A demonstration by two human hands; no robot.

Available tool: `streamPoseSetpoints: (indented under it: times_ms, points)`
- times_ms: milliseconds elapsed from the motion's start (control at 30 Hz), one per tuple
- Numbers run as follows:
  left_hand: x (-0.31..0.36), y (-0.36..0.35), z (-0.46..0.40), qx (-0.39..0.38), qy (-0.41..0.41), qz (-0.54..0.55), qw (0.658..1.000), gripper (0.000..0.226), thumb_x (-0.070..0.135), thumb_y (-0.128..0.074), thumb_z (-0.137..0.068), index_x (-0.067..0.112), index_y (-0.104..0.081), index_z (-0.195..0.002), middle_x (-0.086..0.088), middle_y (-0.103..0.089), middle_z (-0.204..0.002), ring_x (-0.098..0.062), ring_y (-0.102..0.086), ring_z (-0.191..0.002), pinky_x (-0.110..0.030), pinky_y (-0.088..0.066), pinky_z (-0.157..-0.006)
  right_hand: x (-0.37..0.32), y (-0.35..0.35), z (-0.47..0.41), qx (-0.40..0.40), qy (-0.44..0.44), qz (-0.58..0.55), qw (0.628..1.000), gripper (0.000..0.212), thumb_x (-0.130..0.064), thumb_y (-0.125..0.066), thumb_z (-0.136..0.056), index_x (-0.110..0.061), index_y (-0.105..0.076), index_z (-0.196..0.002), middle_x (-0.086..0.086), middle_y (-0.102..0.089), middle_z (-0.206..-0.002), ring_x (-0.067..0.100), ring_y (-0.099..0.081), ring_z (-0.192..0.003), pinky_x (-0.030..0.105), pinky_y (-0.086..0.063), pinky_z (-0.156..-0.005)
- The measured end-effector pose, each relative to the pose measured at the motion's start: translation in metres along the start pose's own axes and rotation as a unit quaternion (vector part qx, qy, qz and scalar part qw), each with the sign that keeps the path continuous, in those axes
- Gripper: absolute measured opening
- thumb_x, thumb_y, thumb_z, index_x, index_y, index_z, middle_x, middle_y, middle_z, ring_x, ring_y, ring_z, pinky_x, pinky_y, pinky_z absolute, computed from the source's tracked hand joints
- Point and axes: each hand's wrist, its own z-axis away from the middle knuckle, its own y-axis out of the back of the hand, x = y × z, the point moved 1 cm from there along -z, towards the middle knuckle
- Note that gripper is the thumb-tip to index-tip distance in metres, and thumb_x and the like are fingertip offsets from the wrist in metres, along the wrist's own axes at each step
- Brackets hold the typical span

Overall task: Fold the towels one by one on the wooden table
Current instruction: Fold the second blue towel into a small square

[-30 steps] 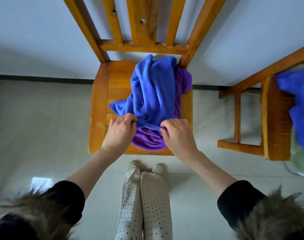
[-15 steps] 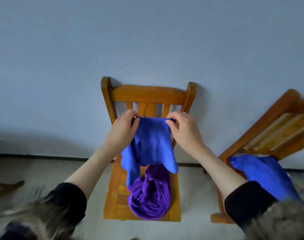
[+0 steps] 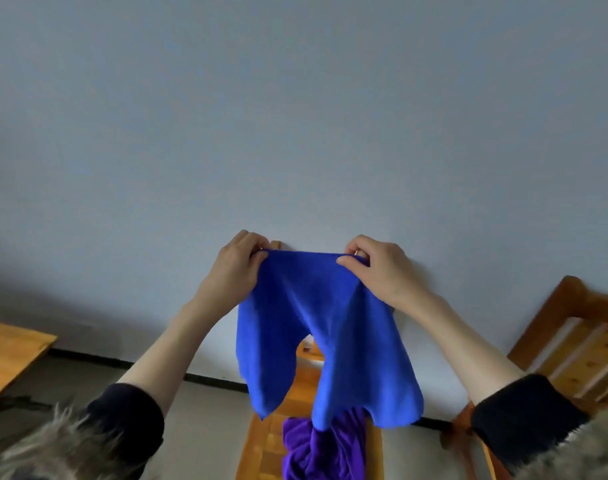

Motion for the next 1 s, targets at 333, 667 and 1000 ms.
streamPoseSetpoints:
  times_ms: [333, 667, 1000]
  points:
    - [-0.022, 0.083, 0.05, 0.093, 0.103, -0.047, 0.989, 0.015, 0.034, -0.055, -0.091, 0.023, -0.055, -0.08, 0.005, -0.059, -0.068, -0.007, -0.054, -0.068, -0.017, -0.041, -0.057, -0.047, -0.05, -0.005, -0.091, 0.016, -0.029, 0.995, 0.014, -0.014, -0.047, -0.094, -0.013, -0.058, -0.102, -0.005, -0.054, -0.093, 0.008, -0.05, -0.082, 0.007, -0.035, -0.061]
    - [-0.076, 0.164, 0.175, -0.019, 0.251, -0.13, 0.959, 0.028, -0.005, -0.044, -0.084, 0.019, -0.057, -0.092, 0.0, -0.051, -0.099, -0.016, -0.05, -0.09, -0.021, -0.036, -0.077, -0.154, -0.141, -0.006, -0.159, 0.061, -0.082, 0.982, 0.013, -0.019, -0.043, -0.096, -0.014, -0.053, -0.089, -0.005, -0.054, -0.075, 0.009, -0.049, -0.068, 0.018, -0.035, -0.055]
    - [-0.131, 0.27, 0.296, 0.214, 0.339, -0.175, 0.899, 0.013, 0.019, -0.052, -0.094, 0.013, -0.061, -0.087, 0.003, -0.058, -0.083, -0.011, -0.049, -0.075, -0.011, -0.034, -0.06, -0.305, -0.251, 0.027, -0.158, 0.05, -0.203, 0.965, 0.017, -0.02, -0.038, -0.098, -0.009, -0.048, -0.088, -0.007, -0.049, -0.072, 0.01, -0.045, -0.064, 0.021, -0.033, -0.051]
